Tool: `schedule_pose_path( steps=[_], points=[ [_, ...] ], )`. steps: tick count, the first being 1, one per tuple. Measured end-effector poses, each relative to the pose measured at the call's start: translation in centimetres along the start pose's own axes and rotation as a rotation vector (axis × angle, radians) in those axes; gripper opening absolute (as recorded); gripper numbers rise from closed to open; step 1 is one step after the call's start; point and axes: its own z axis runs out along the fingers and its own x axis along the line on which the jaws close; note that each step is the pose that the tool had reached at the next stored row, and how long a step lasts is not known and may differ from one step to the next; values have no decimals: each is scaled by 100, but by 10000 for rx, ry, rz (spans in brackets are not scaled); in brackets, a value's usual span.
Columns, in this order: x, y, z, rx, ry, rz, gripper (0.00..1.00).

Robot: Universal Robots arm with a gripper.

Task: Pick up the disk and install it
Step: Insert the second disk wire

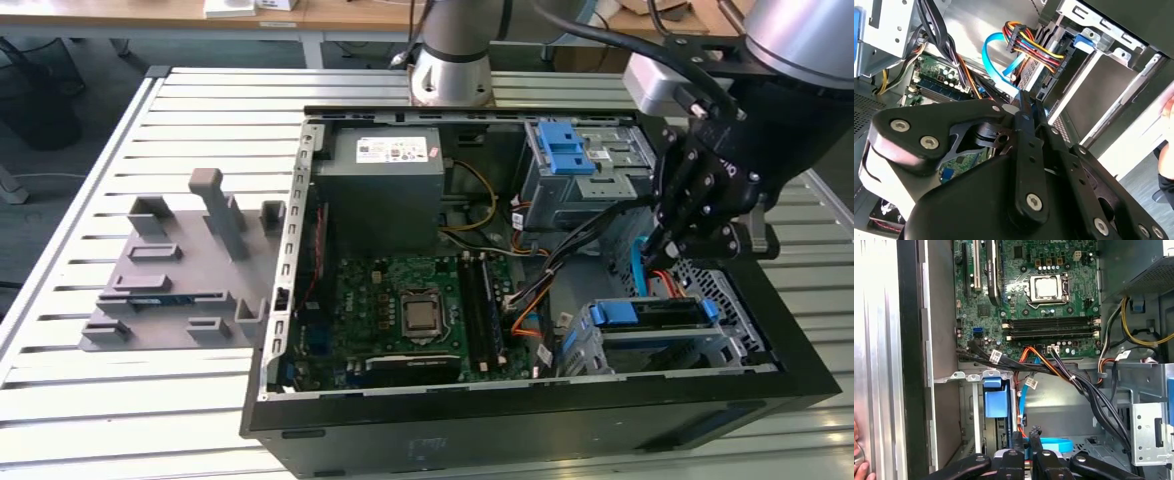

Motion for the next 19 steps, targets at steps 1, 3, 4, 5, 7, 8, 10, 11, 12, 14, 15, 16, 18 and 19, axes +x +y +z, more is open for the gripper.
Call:
schedule_pose_path(
  steps=[1,3,4,5,7,8,10,11,12,14,15,16,18,19],
  points=[
    [2,-1,7,-4,-53,0,17],
    [14,-4,16,-9,-132,-2,16],
    [22,-5,21,-10,-136,-2,16],
    [35,-6,27,-10,-137,-1,16],
    [66,-8,34,-10,-137,0,16],
    [80,-9,37,-10,-137,0,16],
    [103,-14,44,-13,-137,1,16],
    [104,-27,49,-24,-137,2,16],
    [103,-45,55,-38,-144,2,16],
    [102,-70,68,-61,-153,1,16],
    [106,-73,78,-63,-151,2,16],
    [114,-75,94,-65,-151,2,16],
    [149,-78,129,-65,-151,8,16],
    [168,-80,149,-65,-155,9,16]
  ],
)
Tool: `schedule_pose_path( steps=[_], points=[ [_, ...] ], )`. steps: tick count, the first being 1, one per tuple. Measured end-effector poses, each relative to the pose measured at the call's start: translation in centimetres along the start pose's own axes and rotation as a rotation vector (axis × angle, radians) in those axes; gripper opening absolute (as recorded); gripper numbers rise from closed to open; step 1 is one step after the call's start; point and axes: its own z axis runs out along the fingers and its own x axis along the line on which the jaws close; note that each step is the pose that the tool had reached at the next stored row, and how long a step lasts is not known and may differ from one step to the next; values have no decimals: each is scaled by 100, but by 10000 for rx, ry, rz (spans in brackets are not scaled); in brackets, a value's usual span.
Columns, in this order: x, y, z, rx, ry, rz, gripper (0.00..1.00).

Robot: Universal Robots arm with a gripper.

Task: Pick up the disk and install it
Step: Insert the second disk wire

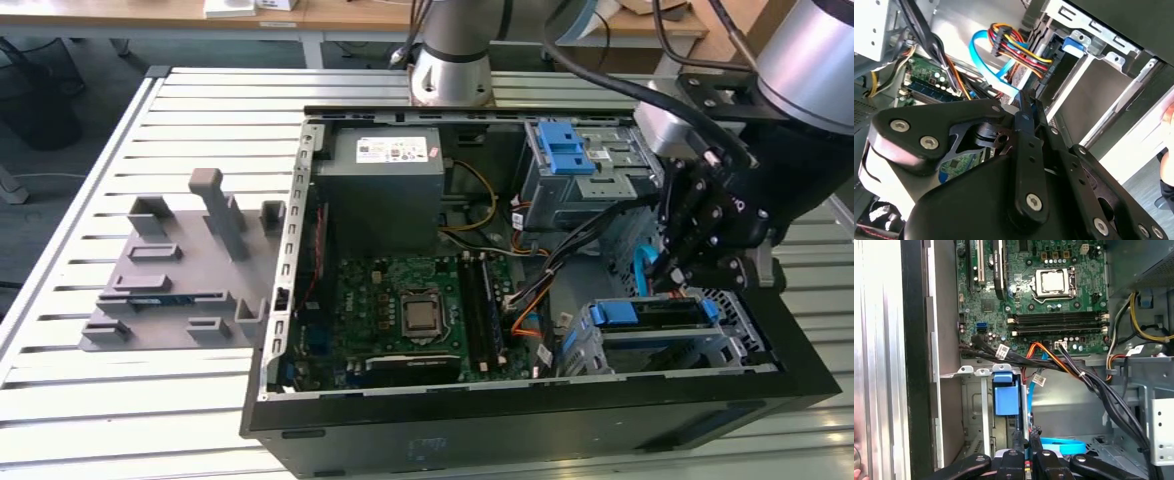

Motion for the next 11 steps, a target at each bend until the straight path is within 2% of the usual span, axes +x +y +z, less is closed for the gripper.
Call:
schedule_pose_path(
  steps=[2,7,11],
  points=[
    [17,-2,30,-1,-10,7,16],
    [22,-5,48,-9,-6,14,16],
    [42,-7,86,-19,-7,170,16]
  ],
)
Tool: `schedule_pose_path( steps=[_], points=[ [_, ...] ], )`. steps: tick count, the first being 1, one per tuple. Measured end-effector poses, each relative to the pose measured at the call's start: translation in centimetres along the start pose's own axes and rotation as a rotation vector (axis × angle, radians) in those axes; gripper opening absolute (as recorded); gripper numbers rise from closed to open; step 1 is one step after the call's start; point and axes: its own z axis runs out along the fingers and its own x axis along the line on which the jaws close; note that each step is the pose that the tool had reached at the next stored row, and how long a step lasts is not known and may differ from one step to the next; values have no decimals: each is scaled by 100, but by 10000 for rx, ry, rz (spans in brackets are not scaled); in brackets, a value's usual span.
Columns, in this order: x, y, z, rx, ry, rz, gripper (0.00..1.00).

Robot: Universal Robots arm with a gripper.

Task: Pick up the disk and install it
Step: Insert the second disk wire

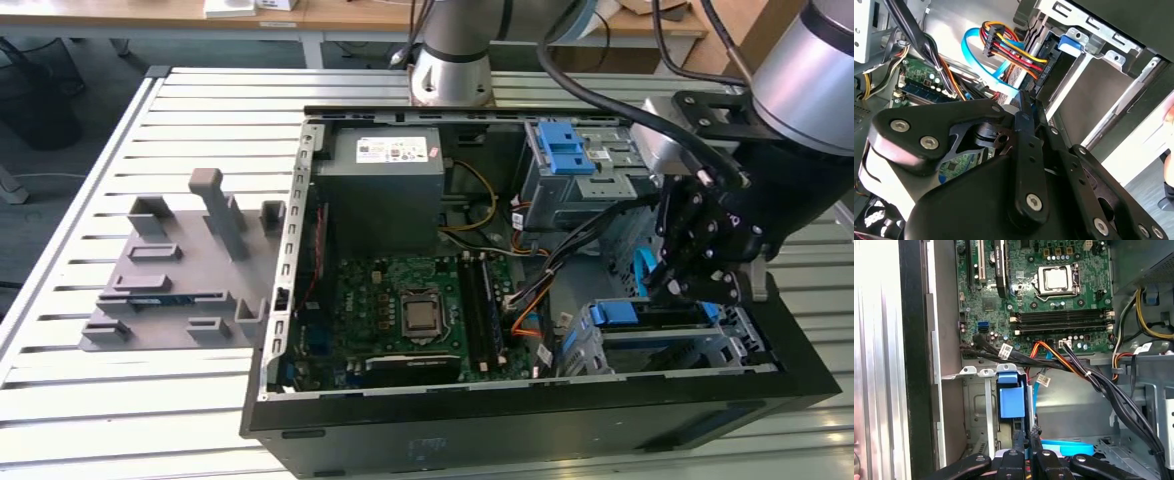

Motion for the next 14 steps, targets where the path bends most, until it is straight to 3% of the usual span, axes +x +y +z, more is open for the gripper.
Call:
schedule_pose_path(
  steps=[14],
  points=[
    [13,-40,69,-62,-51,82,16]
  ],
)
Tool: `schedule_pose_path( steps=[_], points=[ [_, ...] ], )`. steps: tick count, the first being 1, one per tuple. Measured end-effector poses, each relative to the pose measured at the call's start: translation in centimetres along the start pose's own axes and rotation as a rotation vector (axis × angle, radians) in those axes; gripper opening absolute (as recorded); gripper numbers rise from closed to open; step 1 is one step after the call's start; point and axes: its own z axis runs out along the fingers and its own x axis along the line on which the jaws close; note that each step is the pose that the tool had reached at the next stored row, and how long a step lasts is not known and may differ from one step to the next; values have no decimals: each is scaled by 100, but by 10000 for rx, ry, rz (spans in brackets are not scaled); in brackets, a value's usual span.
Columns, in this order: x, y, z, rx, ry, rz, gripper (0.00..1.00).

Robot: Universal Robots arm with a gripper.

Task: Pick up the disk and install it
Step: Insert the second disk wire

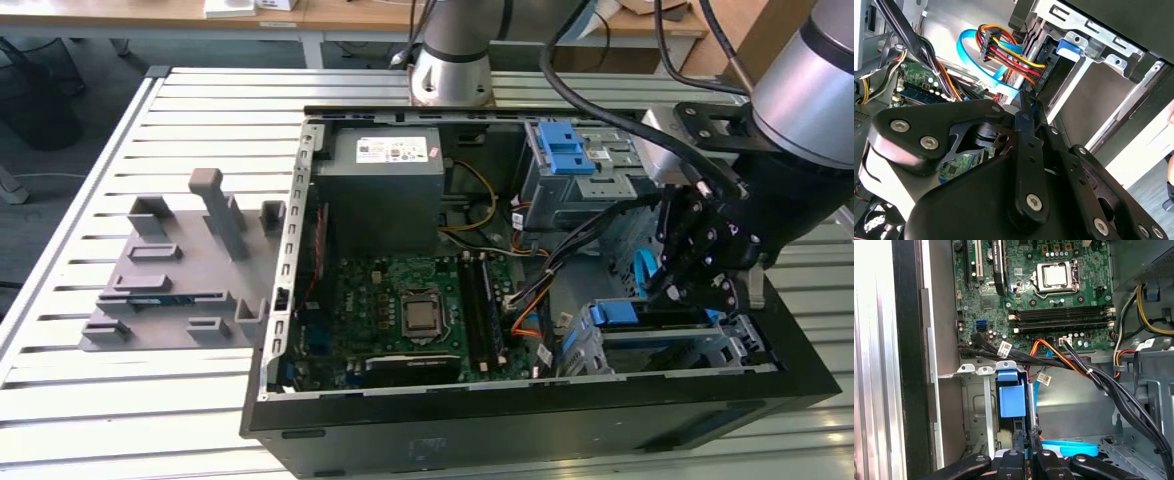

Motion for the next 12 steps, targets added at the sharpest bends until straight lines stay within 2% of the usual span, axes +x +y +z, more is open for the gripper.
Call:
schedule_pose_path(
  steps=[12],
  points=[
    [2,-29,51,-71,-61,-1,16]
  ],
)
